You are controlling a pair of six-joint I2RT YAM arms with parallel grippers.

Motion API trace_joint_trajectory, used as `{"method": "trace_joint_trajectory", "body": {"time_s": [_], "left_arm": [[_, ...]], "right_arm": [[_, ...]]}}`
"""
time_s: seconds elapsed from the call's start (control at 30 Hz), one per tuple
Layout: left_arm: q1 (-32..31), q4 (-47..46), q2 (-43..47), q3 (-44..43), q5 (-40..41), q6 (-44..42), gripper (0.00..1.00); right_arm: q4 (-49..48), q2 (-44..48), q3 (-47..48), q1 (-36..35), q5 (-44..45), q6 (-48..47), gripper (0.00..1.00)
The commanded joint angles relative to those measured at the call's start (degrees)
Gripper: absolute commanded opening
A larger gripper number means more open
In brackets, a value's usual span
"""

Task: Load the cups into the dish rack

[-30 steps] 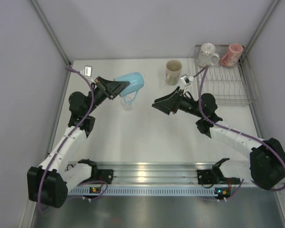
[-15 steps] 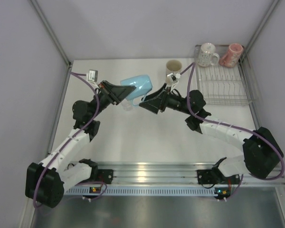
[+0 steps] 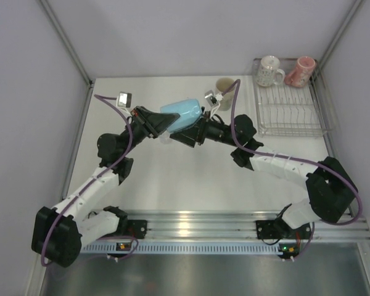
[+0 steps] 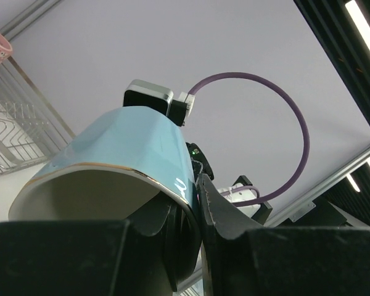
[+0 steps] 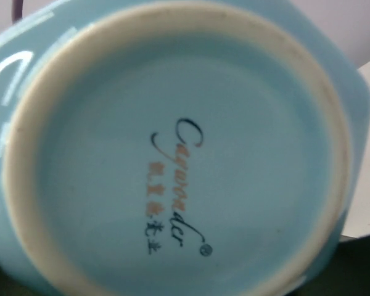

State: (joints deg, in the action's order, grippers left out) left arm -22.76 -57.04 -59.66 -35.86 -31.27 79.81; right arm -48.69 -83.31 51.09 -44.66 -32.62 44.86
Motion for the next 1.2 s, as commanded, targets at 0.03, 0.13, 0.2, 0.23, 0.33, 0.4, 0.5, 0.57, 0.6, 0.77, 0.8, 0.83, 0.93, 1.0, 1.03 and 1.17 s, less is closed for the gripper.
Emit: {"method": "trace_joint_trajectory", "body": {"time_s": [0.03,0.13,0.2,0.23,0.33,0.4,0.5,0.57,0.6,0.77,0.8,0.83,0.93,1.0,1.03,1.17], "left_arm": [[-0.79,-9.23,0.77,0.78,2.61,2.19,0.0],[-1.23,-9.15,0.86,1.93,2.61,2.37,0.0],[-1.14,-9.23,0.95,2.81,2.7,2.19,0.0],[-1.23,-9.23,0.86,3.16,2.79,2.19,0.0],[-1.23,-9.23,0.77,4.39,2.96,2.1,0.0],[-1.32,-9.23,0.68,5.18,2.88,2.02,0.0],[-1.32,-8.71,0.95,6.32,3.32,1.4,0.0],[-1.32,-8.36,1.3,7.11,3.4,0.61,0.17],[-1.41,-8.09,1.47,7.29,3.58,0.35,0.24],[-1.32,-3.71,3.84,7.47,4.55,-3.16,0.57],[-1.41,-2.74,4.28,7.38,4.81,-3.78,0.64],[-1.41,-0.9,4.98,7.12,4.9,-5.0,0.68],[-1.32,2.27,5.87,6.33,4.81,-7.29,0.82],[-1.41,4.91,5.96,5.89,4.72,-8.0,0.89],[-1.41,6.05,5.96,5.36,4.64,-8.61,0.98],[-1.41,15.78,5.26,2.64,3.67,-11.34,0.98]], "right_arm": [[-7.38,-0.8,2.61,-1.57,0.1,0.49,0.52],[-9.93,-0.89,1.47,-1.57,0.28,2.24,0.4],[-11.68,-0.63,0.86,-1.48,0.45,2.86,0.28],[-12.3,-0.45,0.07,-1.48,0.63,3.3,0.24],[-14.59,0.16,-1.6,-1.48,1.42,4.09,0.07],[-15.64,0.6,-2.48,-1.57,2.47,4.62,0.0],[-17.23,1.39,-3.89,-1.39,3.61,5.59,0.0],[-18.55,1.74,-4.86,-1.3,4.14,6.2,0.0],[-18.64,2.18,-5.12,-1.22,4.93,6.38,0.0],[-18.47,3.33,-6.88,-0.6,6.78,6.47,0.0],[-18.2,3.76,-7.32,-0.51,7.04,6.47,0.0],[-17.85,3.94,-7.5,-0.25,7.31,6.55,0.0],[-15.39,4.73,-7.67,0.45,7.92,6.47,0.0],[-12.85,5.78,-8.02,1.16,8.62,6.38,0.0],[-11.88,6.22,-8.2,2.03,8.98,6.2,0.0],[-3.98,9.82,-8.64,4.76,12.05,5.06,0.0]]}}
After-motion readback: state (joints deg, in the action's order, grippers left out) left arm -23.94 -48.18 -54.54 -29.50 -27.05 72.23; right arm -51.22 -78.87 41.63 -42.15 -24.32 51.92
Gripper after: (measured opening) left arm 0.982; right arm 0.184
